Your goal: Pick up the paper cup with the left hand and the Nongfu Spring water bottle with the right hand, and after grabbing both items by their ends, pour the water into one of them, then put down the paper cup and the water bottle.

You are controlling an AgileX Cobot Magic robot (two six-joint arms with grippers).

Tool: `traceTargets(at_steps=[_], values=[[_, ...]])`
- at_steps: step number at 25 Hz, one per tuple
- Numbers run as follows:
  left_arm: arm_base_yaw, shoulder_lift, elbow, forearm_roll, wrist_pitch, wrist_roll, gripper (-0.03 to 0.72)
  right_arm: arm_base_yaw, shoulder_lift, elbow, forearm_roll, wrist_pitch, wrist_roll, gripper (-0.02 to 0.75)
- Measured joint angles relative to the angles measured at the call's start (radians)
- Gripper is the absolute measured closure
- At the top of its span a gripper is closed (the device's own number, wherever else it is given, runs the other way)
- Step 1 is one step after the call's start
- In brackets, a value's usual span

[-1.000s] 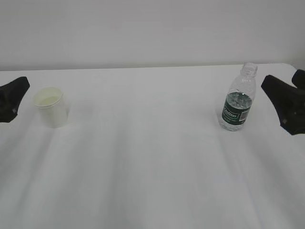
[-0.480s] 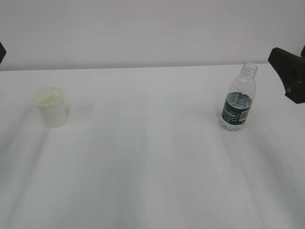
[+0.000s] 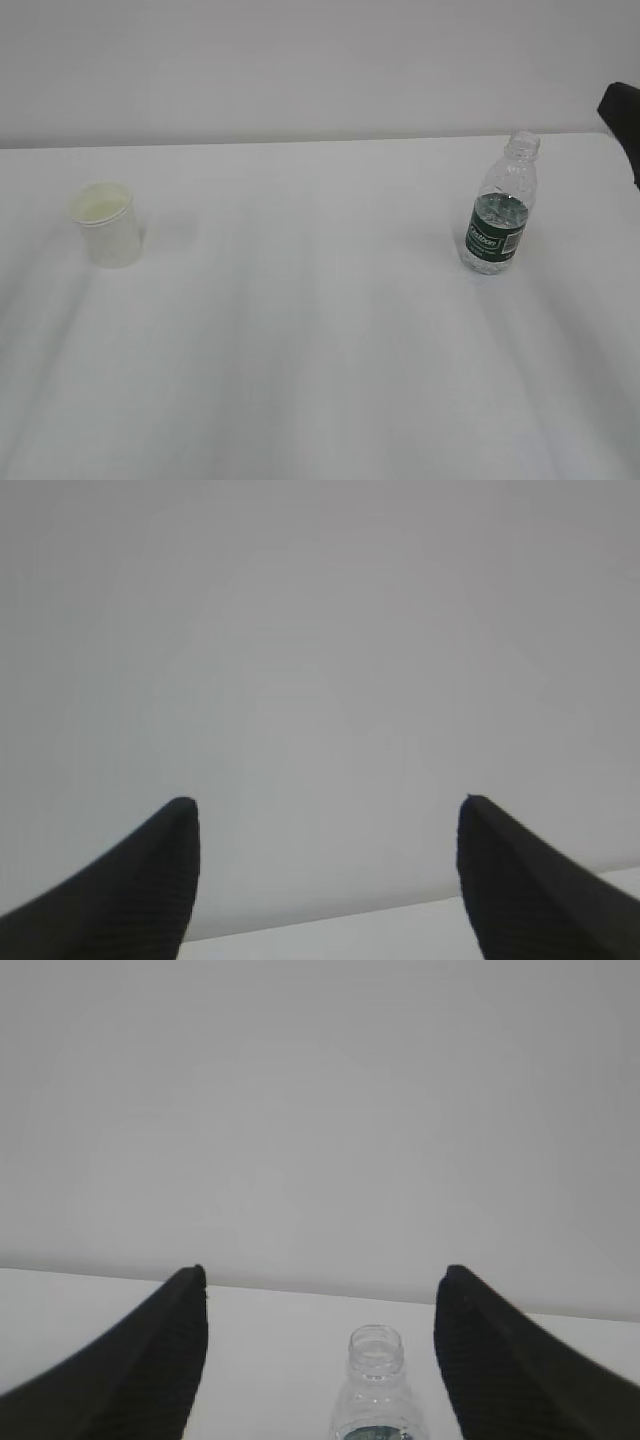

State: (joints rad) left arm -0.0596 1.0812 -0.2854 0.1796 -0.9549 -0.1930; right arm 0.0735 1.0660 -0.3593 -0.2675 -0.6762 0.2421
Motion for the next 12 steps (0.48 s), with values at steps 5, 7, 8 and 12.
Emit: traceTargets(at_steps=[5, 7, 8, 12], values=[[0.000, -0.112, 0.001, 0.000, 0.113, -0.007, 0.113, 0.000, -0.093, 0.000, 0.000, 0.087, 0.000, 0.197], [0.000, -0.161, 0.001, 0.000, 0.157, -0.009, 0.113, 0.000, -0.135, 0.000, 0.000, 0.120, 0.002, 0.198], [0.000, -0.185, 0.001, 0.000, 0.179, -0.009, 0.113, 0.000, -0.157, 0.000, 0.000, 0.140, 0.002, 0.198], [0.000, -0.266, 0.001, 0.000, 0.258, -0.033, 0.115, 0.000, -0.243, 0.000, 0.000, 0.219, 0.002, 0.198]])
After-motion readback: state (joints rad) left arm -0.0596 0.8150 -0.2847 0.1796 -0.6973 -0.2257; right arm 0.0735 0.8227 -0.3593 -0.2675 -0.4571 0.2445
